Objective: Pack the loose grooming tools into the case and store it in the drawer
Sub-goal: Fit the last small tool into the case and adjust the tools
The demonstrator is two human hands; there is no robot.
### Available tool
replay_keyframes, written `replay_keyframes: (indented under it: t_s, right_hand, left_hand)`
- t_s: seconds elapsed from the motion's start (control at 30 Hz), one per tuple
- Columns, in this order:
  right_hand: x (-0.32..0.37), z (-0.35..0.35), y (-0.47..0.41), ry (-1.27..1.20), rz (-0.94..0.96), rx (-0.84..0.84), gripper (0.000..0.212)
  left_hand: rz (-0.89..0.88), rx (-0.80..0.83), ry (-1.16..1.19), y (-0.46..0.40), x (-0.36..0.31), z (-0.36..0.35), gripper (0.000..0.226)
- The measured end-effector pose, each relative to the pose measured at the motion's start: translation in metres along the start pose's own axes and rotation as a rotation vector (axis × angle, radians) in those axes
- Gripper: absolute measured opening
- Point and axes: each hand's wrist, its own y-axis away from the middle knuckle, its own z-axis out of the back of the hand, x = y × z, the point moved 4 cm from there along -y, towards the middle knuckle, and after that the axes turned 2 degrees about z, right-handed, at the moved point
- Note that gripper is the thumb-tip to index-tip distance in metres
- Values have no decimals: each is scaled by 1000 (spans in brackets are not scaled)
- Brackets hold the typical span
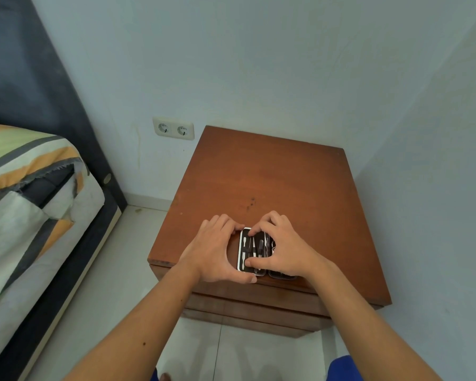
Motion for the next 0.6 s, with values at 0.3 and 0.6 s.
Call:
replay_keyframes:
  t_s: [0.3, 0.6]
  right_hand:
    - [0, 2, 0, 25, 28, 22, 64]
    - [-6, 11, 11, -28, -5, -55, 66]
  left_hand:
    - [-8, -10, 5, 0, 1, -1, 109]
    - [-12, -17, 6, 0, 2, -1, 110]
